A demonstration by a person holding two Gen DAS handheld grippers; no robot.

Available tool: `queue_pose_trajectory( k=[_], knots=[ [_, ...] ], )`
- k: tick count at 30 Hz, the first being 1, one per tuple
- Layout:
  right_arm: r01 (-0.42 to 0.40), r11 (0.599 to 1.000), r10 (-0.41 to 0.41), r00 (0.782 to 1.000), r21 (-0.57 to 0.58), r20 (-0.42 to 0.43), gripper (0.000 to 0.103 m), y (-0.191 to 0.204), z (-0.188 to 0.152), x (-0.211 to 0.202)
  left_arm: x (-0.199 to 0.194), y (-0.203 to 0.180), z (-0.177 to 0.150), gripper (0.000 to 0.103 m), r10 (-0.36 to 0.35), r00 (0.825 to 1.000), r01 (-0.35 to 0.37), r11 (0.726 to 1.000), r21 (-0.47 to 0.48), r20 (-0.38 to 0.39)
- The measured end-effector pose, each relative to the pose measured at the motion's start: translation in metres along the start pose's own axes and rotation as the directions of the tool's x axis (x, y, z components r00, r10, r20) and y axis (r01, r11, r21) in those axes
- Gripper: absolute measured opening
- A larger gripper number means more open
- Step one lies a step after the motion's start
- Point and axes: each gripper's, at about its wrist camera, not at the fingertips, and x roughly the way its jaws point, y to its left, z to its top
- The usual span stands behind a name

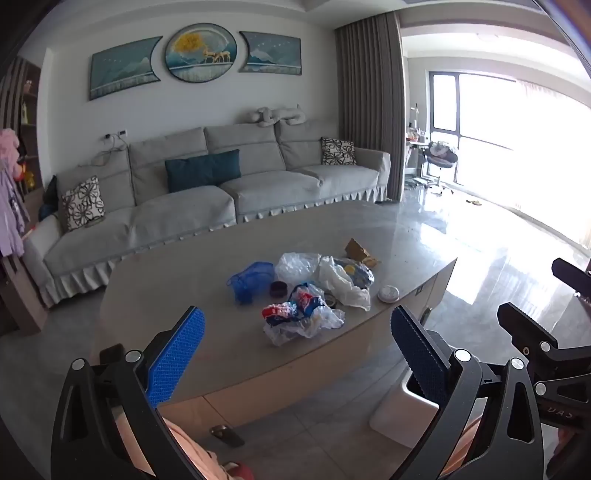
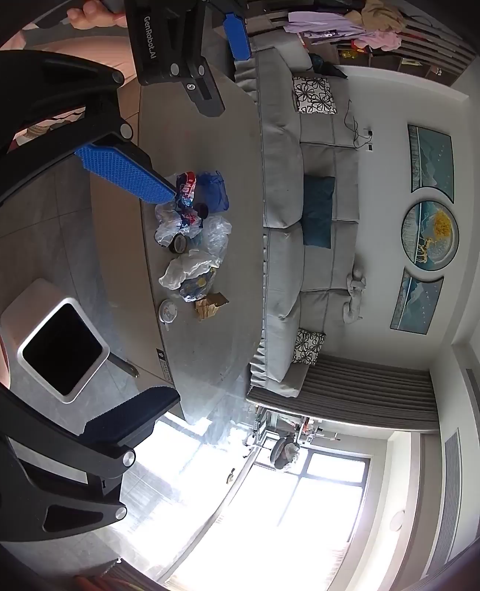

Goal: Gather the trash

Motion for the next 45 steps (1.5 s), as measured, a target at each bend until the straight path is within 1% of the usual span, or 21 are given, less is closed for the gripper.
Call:
queue_pose_trajectory(
  k=[14, 15, 19, 20, 22, 24, 40, 45],
  knots=[
    [-0.001, 1.0, 0.001, 1.0, -0.005, -0.006, 0.099, 0.001, 0.0, 0.0, 0.0, -0.004, -0.002, 0.1, 0.008, 1.0, -0.008, 1.0, 0.004, -0.004],
    [-0.002, 1.0, 0.002, 1.0, -0.004, -0.006, 0.099, 0.0, 0.001, 0.0, 0.001, 0.001, -0.003, 0.1, 0.006, 1.0, -0.006, 1.0, 0.002, -0.005],
    [-0.001, 1.0, 0.001, 1.0, -0.007, -0.004, 0.099, 0.002, -0.002, 0.0, 0.001, 0.003, -0.003, 0.1, 0.008, 1.0, -0.008, 1.0, 0.0, -0.01],
    [-0.002, 1.0, 0.002, 1.0, -0.006, -0.005, 0.099, 0.003, -0.003, 0.001, 0.009, 0.004, -0.004, 0.1, 0.012, 1.0, -0.012, 1.0, -0.005, -0.015],
    [-0.003, 1.0, 0.003, 1.0, -0.006, -0.007, 0.099, 0.004, -0.004, 0.002, 0.011, 0.004, -0.004, 0.1, 0.013, 1.0, -0.013, 1.0, -0.006, -0.02],
    [-0.002, 1.0, 0.002, 1.0, -0.004, -0.01, 0.099, 0.0, 0.002, 0.002, 0.013, 0.005, -0.004, 0.1, 0.011, 1.0, -0.011, 1.0, -0.008, -0.025],
    [-0.007, 1.0, 0.007, 1.0, -0.006, -0.018, 0.099, 0.003, 0.004, 0.002, 0.018, 0.013, -0.003, 0.1, 0.019, 0.999, -0.02, 1.0, -0.02, -0.035],
    [-0.006, 1.0, 0.006, 1.0, -0.005, -0.022, 0.099, 0.003, 0.005, 0.004, 0.023, 0.019, -0.003, 0.1, -0.008, 0.999, 0.006, 0.999, -0.045, -0.047]
  ],
)
